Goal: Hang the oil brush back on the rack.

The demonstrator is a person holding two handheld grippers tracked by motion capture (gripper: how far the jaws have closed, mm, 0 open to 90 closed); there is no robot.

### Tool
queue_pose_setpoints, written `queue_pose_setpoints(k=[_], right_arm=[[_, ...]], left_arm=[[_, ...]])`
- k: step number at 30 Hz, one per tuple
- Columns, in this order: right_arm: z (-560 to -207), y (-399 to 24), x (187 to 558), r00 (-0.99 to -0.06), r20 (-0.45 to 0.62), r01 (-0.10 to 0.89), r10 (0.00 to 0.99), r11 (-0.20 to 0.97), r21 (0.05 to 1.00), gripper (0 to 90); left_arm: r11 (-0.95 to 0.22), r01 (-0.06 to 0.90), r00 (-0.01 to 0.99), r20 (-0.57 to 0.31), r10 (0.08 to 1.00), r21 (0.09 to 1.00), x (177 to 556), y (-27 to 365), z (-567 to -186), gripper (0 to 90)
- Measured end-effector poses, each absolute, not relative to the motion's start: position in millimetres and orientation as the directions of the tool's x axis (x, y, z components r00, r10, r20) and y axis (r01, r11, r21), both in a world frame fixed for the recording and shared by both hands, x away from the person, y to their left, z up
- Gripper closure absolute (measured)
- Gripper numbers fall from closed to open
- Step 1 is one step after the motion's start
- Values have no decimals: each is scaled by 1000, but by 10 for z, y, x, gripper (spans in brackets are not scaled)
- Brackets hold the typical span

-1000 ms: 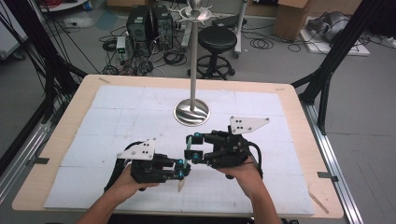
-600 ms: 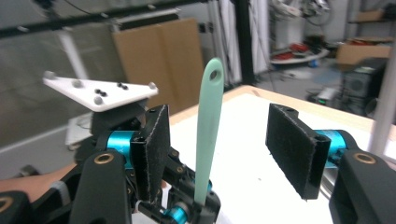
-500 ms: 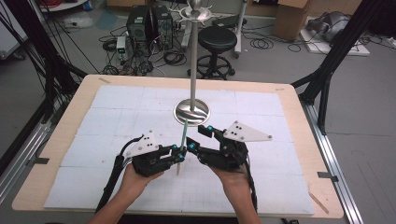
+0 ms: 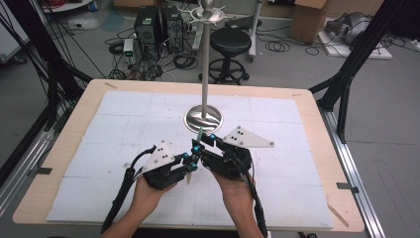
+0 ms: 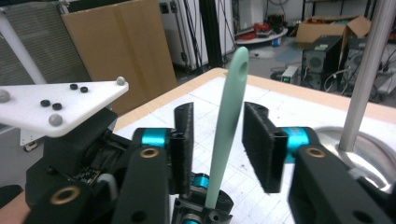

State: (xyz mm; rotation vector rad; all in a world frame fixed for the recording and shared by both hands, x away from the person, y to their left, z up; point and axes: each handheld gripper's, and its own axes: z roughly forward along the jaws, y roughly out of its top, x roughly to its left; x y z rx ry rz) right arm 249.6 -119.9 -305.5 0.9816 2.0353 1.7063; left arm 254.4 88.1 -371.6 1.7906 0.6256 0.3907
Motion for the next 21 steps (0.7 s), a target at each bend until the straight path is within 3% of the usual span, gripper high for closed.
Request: queue_pose_setpoints(k=[6,11,15,21], right_arm=[[-3060,-1208,2515,-694,216,333,687,41,942,770],[-3054,-1231,2519,-697,241,348,675,24,937,805],[-3037,-1257,2506,-712,245,338,658,16,941,822],[-3019,-1351,2551,-757,232,322,611,39,946,824]], left_arm=[[-211,211,806,-48,590,955,2537,858,-3712,817],[-203,215,820,-63,569,955,2544,860,-3713,805],[-200,214,848,-80,525,956,2547,894,-3703,677],[-180,196,877,-91,471,964,2537,1055,-3661,564]])
